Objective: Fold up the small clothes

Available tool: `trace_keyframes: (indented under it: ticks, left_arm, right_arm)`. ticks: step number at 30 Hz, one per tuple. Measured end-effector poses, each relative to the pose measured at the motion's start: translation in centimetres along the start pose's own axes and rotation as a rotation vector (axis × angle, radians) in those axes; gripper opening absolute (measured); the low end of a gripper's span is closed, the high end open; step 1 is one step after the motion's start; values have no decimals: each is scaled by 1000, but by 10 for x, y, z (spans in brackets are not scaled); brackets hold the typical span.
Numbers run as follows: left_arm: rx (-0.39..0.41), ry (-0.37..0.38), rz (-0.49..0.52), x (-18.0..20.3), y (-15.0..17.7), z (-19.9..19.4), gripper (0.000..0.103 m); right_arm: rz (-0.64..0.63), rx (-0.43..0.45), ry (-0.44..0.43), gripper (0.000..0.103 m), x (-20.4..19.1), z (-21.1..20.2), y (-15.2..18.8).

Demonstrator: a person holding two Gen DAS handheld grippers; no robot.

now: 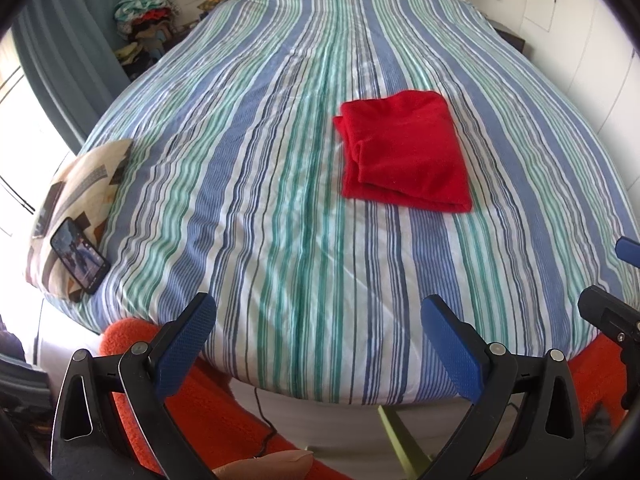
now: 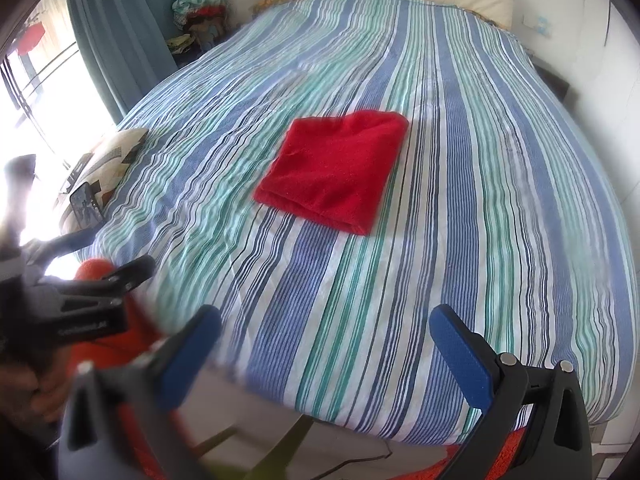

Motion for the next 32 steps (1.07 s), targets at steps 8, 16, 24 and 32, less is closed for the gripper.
trace_keyframes:
  ticks: [8,16,24,32]
  left_arm:
    - [-10,-11,10,1,2,1,102]
    - [-19,-5,5,2,4,5,102]
    - [-11,8,21,7,3,3,102]
    - [11,11,49,13,1,-1,102]
  right_arm:
    - [2,-6,-8,103,-4,-1,0]
    - [-2,-21,-1,103,-3,1,4]
    - [-7,-22,4,103,-3,2,4]
    - [2,-21,7,103,-1,3,4]
Point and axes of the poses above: each gripper's, at about its wrist camera, not at the fingertips, and z roughly the way its jaws point, x to its right, y to its underside, the point moved 7 cm from there along z, roughly the way its jaws point, and after that the axes turned 15 degrees about x, right-handed, at the moved point
